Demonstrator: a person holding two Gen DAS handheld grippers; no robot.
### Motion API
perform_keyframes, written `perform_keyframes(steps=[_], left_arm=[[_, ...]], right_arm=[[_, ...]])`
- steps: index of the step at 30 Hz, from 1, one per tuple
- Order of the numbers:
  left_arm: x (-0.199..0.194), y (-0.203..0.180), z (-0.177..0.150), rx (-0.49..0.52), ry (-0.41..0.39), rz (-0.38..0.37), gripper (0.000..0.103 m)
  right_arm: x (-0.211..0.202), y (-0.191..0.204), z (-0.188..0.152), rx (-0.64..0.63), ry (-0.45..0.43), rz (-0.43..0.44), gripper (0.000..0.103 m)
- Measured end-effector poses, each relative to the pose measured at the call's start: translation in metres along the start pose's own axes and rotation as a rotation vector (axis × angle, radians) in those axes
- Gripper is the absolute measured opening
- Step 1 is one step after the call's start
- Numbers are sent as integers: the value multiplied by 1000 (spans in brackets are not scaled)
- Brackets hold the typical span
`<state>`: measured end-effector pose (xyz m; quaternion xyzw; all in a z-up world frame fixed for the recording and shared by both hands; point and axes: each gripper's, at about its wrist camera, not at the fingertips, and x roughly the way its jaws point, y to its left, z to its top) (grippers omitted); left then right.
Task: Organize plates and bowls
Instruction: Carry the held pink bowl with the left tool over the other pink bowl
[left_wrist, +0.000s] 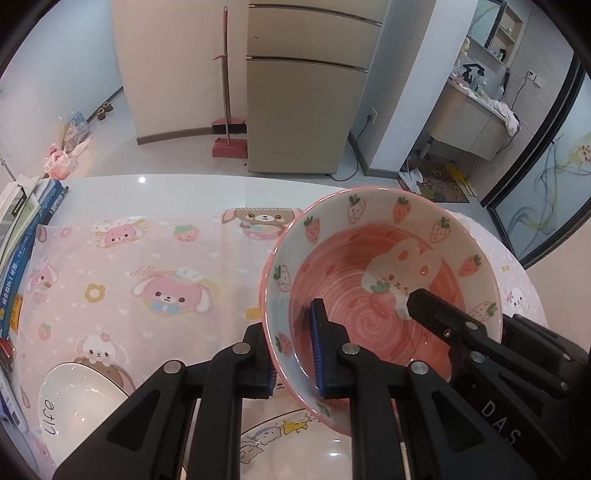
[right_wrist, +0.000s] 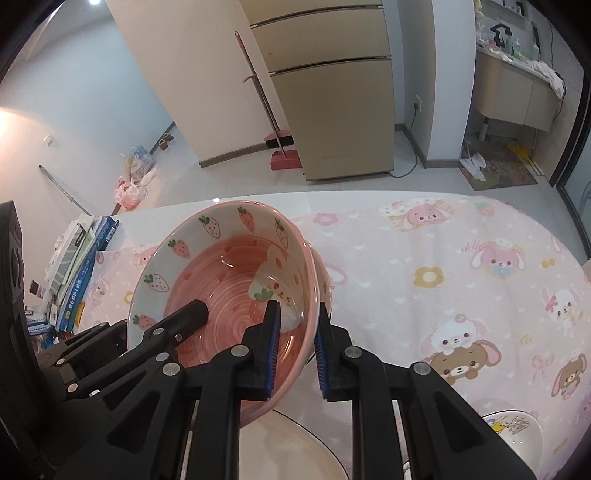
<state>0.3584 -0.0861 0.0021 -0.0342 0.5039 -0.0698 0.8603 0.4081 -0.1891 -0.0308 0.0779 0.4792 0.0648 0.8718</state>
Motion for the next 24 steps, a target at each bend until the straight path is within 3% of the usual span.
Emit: perform_keyframes(steps=[24], left_arm=[[-5, 7, 1, 56, -31, 73, 13]], right_arm=[[0, 12, -2, -27, -32, -4, 19]])
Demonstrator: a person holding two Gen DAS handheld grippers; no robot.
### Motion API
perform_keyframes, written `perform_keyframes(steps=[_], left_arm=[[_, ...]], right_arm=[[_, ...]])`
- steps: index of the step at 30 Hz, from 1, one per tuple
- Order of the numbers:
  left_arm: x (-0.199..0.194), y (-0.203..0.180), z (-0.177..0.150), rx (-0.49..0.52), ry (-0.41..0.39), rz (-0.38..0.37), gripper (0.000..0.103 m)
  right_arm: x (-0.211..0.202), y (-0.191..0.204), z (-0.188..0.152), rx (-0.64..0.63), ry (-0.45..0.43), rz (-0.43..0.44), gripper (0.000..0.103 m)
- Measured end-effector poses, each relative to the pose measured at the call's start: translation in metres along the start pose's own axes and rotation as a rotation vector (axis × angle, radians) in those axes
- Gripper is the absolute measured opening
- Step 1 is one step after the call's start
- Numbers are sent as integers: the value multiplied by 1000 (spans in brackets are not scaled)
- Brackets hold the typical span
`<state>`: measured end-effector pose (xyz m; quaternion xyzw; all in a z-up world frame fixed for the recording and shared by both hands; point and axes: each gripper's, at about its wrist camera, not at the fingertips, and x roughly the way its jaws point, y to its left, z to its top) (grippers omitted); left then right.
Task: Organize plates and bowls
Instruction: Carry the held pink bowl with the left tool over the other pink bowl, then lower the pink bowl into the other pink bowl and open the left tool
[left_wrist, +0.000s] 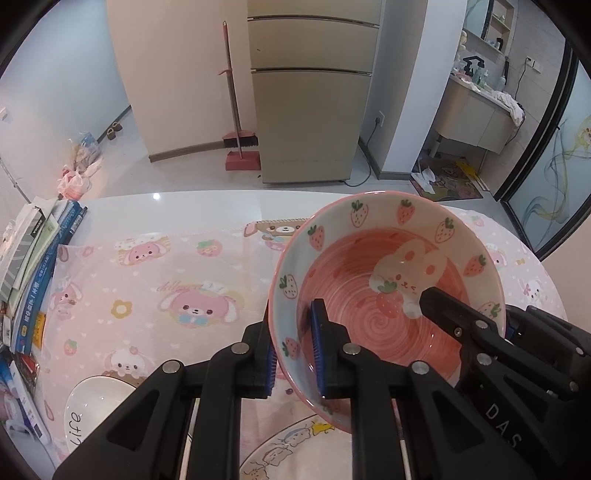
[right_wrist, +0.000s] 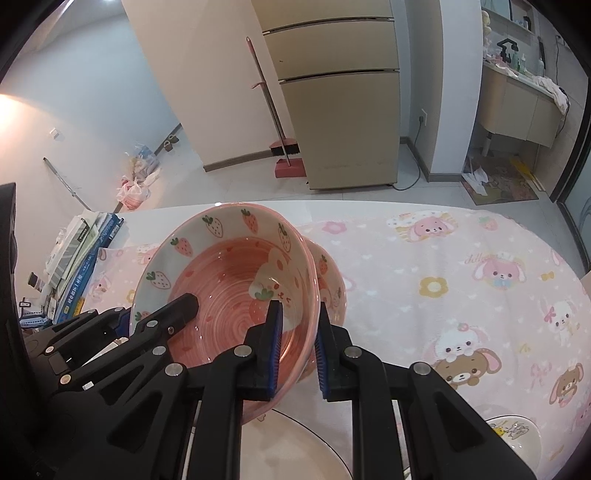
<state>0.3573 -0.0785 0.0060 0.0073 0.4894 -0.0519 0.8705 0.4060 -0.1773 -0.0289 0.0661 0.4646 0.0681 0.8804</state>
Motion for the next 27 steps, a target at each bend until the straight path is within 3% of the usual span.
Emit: perform_keyframes(steps=[10, 16, 22, 26, 27], left_arm=[[22, 5, 0, -18, 8, -56, 15], [31, 7, -2, -32, 20, -78, 23], [34, 9, -2, -60, 26, -99, 24], [39, 11, -3, -77, 35, -115, 32], [39, 11, -3, -79, 36, -106, 40]], right_arm=[[9, 1, -1, -34, -6, -71, 19], [9, 6, -2, -97, -23, -126, 19], [9, 3, -2, -100, -22, -110, 19], [14, -6, 0, -57, 1, -42, 19], [15, -11, 1, -41, 6, -18, 19]])
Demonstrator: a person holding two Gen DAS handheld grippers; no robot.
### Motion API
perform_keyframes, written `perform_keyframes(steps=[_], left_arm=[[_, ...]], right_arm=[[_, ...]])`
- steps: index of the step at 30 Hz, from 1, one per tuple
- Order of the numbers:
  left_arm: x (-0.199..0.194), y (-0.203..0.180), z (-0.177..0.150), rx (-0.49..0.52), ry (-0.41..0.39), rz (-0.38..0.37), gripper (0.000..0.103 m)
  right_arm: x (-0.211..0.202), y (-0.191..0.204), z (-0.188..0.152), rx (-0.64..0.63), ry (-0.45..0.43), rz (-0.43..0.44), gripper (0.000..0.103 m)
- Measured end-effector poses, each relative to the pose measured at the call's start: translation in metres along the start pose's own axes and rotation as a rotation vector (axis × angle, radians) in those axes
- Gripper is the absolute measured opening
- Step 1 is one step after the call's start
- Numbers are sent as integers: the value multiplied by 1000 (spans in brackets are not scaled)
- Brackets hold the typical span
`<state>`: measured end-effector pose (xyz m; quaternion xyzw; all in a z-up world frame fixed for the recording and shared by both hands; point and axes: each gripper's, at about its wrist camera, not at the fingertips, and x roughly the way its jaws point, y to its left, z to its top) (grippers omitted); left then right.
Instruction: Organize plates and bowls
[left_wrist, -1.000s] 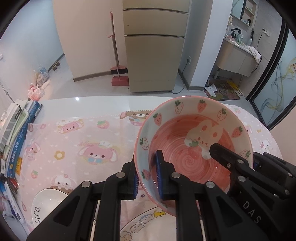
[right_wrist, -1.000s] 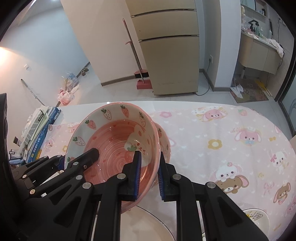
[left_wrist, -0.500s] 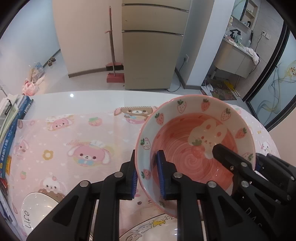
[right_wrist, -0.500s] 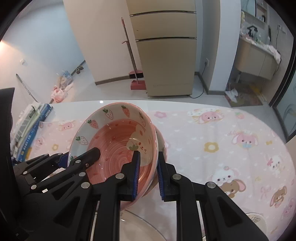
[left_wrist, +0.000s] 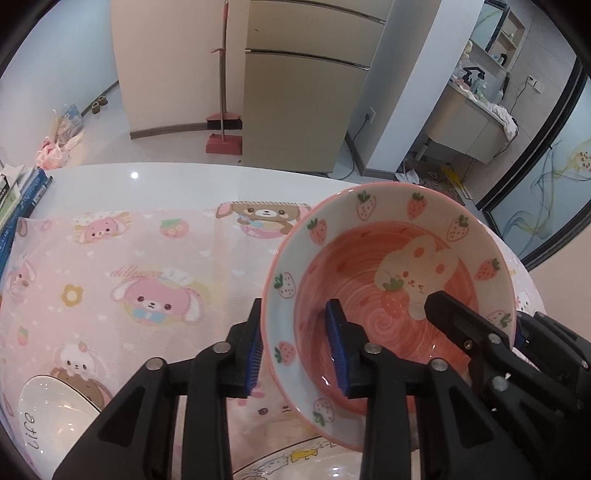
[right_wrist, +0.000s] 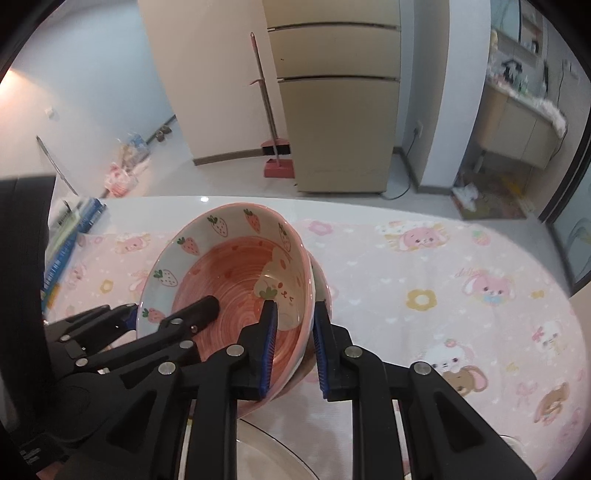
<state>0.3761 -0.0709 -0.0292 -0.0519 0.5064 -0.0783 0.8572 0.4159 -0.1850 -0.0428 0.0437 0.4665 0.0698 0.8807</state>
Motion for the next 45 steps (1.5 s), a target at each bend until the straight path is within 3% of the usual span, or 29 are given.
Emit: perform_keyframes(steps=[3, 6, 10, 14, 20, 22, 26, 28, 31, 35, 45], left_arm=[[2, 4, 1, -32, 0, 7, 57], [5, 12, 2, -75, 18, -23, 59], [4, 17, 2, -94, 22, -31, 59], [-2, 16, 3, -72, 2, 20, 59], [0, 26, 5, -106, 17, -27, 59], [0, 29, 4, -118, 19, -43, 56], [-3, 30, 6, -124, 31, -137, 20], [-5, 27, 7, -111, 17, -103, 12], [-7, 25, 8, -94, 4, -92, 11], [-6, 25, 9, -95, 4, -92, 12], [-18, 12, 6, -40, -33, -33, 11]], right_arm=[[4, -18, 2, 72, 22, 103, 21], [3, -29, 4, 123, 40, 173, 24], [-1, -20, 3, 71, 27, 140, 26], [0, -12, 2, 35, 21, 96, 27], [-7, 3, 0, -37, 8, 22, 27], [-7, 11, -2, -104, -4, -12, 27], [-10, 17, -4, -180, -68, -56, 24], [-13, 20, -7, -248, -139, -108, 23], [-17, 12, -9, -261, -192, -44, 20], [-20, -4, -4, -199, -189, 48, 16], [-22, -17, 0, -151, -166, 90, 15]])
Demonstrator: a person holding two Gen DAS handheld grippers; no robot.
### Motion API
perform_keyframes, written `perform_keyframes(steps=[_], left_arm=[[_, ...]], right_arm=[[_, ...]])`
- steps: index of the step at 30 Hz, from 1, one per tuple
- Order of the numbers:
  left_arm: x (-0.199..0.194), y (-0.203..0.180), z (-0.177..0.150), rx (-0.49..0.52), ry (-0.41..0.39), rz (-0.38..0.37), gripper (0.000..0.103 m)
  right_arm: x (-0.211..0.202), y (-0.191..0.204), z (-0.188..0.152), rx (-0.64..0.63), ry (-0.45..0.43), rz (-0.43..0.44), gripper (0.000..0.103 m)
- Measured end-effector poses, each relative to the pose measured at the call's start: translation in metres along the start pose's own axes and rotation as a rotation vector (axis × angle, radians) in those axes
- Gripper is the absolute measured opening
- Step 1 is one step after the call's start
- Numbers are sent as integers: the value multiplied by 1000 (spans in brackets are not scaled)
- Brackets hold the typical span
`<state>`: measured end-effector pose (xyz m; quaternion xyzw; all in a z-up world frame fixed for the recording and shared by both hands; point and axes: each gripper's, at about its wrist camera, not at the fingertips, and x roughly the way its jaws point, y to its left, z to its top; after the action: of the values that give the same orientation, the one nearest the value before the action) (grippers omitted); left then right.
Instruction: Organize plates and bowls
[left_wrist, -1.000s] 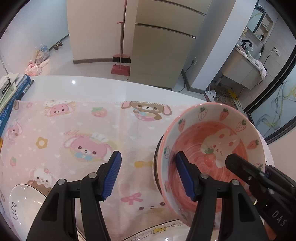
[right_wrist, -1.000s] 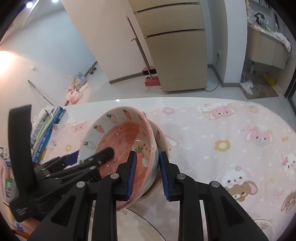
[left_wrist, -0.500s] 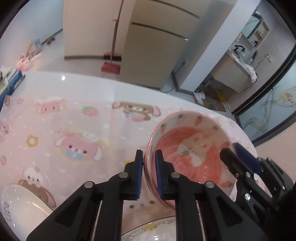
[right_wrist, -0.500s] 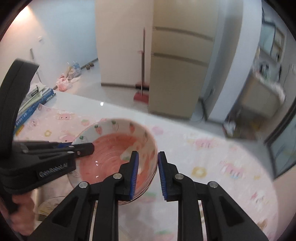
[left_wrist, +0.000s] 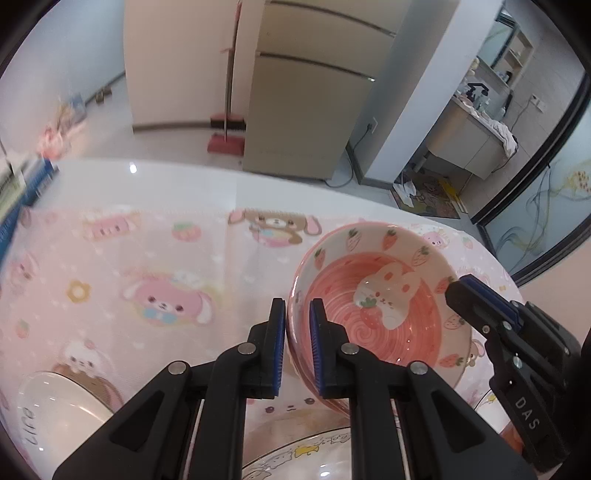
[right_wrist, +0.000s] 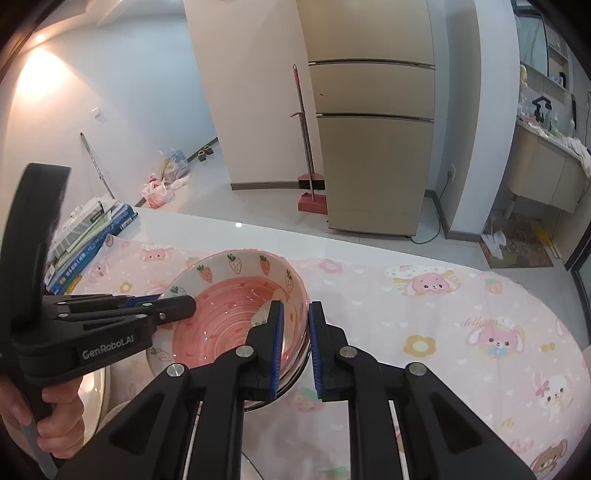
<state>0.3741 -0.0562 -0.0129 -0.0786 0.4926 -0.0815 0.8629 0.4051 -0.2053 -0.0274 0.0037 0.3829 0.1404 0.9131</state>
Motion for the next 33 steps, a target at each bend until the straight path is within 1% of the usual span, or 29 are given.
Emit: perform_keyframes(steps=[2, 4, 5, 6, 7, 8, 9, 10, 12, 14, 16, 17, 18, 19, 21, 22, 23, 24, 27, 29, 30, 31, 32, 33], left_arm=[[-12, -6, 1, 27, -51, 18, 14], [-24, -9, 1, 54, -104, 32, 25], [-32, -11, 1, 69, -142, 41, 41], [-38, -12, 1, 76, -171, 46, 50], [-44, -12, 0, 82, -196, 46, 51], [-51, -13, 0, 88, -214, 43, 54], [-56, -13, 0, 93, -227, 40, 59], [-61, -14, 0, 97, -243, 37, 63], [-76, -16, 0, 108, -287, 35, 72], [-91, -19, -1, 133, -326, 39, 76], [-109, -21, -2, 147, -366, 37, 76], [-120, -22, -3, 148, -389, 33, 77], [-132, -23, -4, 147, -418, 22, 79], [-143, -24, -6, 146, -443, 11, 81], [-166, -26, -11, 158, -503, -2, 90], [-177, -28, -12, 170, -532, 3, 93], [-189, -31, -15, 186, -567, 14, 98], [-198, -33, -17, 196, -597, 23, 101], [-224, -34, -28, 220, -679, 42, 102], [-237, -30, -36, 211, -724, 27, 102], [-243, -27, -42, 201, -751, -1, 102], [-249, -24, -46, 198, -767, -26, 102], [-255, -20, -52, 198, -786, -39, 102], [-261, -19, -58, 202, -811, -35, 102]], right_arm=[[-9, 0, 2, 6, -30, 17, 15], [-19, 2, 4, 15, -62, 18, 15], [-24, 2, 6, 19, -77, 16, 15], [-29, 3, 7, 21, -93, 14, 17], [-37, 4, 9, 26, -117, 9, 27], [-43, 4, 10, 31, -135, 4, 35], [-50, 5, 11, 38, -157, -1, 54], [-60, 6, 13, 44, -191, -4, 59], [-74, 8, 15, 44, -222, 3, 59], [-91, 11, 17, 48, -257, -3, 59], [-114, 13, 18, 50, -316, -21, 60], [-124, 14, 18, 50, -339, -20, 61], [-134, 15, 17, 50, -363, -19, 64], [-149, 15, 16, 53, -400, -25, 65], [-172, 19, 14, 54, -453, -47, 66], [-183, 22, 12, 55, -482, -53, 66], [-192, 24, 11, 58, -503, -52, 68], [-201, 27, 10, 63, -520, -50, 70], [-228, 35, 5, 91, -555, -56, 73], [-245, 42, 0, 117, -572, -104, 74], [-251, 44, -1, 126, -577, -129, 75], [-260, 49, -5, 132, -581, -170, 78], [-268, 53, -8, 125, -578, -192, 79], [-276, 59, -12, 116, -572, -221, 79]])
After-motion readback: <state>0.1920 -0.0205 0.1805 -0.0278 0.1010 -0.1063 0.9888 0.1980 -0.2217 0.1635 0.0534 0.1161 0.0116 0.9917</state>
